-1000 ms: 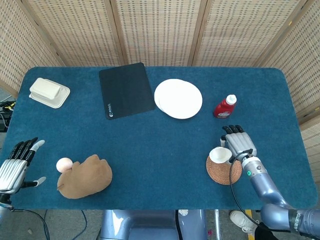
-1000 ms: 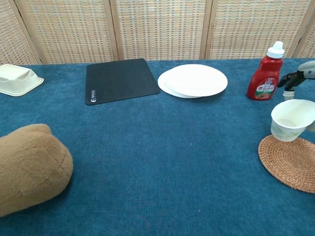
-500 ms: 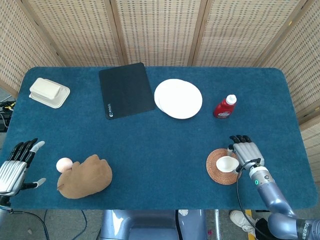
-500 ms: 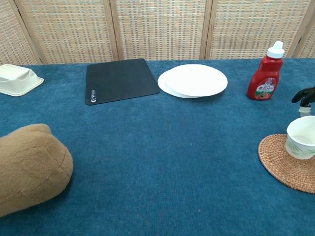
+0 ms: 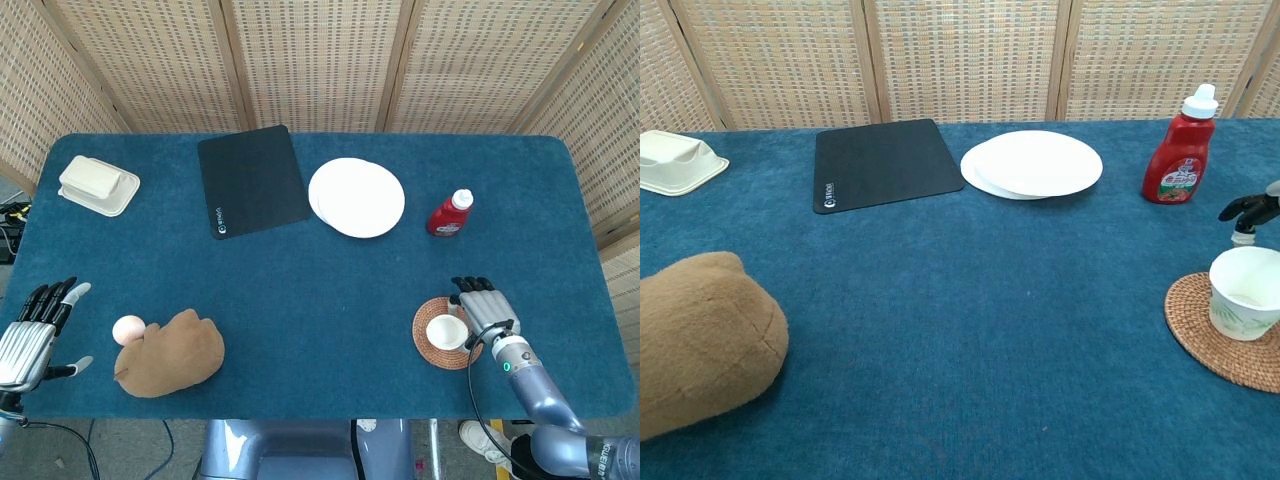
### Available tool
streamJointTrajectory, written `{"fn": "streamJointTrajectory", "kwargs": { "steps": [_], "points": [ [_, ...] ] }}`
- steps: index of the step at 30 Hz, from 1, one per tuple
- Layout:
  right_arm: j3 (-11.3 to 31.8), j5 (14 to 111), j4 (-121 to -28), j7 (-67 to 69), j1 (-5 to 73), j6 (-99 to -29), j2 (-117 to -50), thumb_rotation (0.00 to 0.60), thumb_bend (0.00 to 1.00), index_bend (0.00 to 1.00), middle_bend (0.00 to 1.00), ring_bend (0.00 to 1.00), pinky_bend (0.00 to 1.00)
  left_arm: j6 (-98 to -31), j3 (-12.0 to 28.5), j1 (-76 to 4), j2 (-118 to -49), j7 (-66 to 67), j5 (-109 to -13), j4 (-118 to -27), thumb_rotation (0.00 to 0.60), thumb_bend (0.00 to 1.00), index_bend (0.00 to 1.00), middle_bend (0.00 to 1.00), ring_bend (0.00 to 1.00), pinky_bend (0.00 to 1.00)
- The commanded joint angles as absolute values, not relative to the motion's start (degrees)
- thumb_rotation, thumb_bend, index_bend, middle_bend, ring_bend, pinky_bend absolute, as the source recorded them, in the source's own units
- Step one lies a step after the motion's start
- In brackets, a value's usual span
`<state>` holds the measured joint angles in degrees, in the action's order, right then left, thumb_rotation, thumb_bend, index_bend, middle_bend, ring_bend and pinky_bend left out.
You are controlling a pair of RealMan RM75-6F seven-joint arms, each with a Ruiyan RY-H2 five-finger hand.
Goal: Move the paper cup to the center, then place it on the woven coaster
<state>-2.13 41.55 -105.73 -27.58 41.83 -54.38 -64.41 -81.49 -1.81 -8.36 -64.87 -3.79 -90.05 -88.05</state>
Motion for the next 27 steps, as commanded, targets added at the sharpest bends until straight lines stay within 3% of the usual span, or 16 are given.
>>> {"fn": "streamJointTrajectory", "kwargs": {
  "steps": [1, 14, 27],
  "points": [
    [-2.1, 40.99, -105.49, -28.17, 41.96, -54.45, -64.75, 0.6, 0.02, 0.31, 0.0, 0.0, 0.0, -81.5, -1.8, -8.34, -64.89, -3.78, -90.07, -88.01, 0.6, 0.1, 0.0, 0.0, 0.0, 0.0],
    [-2.29, 40.14, -104.99, -31.65, 41.13, -58.69, -65.13, 0.6, 0.02, 0.0, 0.0, 0.0, 0.0, -81.91, -1.66, -8.09, -64.79, -4.07, -90.19, -88.01, 0.6, 0.1, 0.0, 0.0, 0.0, 0.0],
    [-1.39, 50.71, -103.87, -25.32, 33.42, -70.88, -62.69, 0.6, 0.02, 0.0, 0.0, 0.0, 0.0, -82.03, -1.46, -7.88, -64.86, -4.05, -89.87, -87.82, 0.6, 0.11, 0.0, 0.0, 0.0, 0.0]
  ]
}}
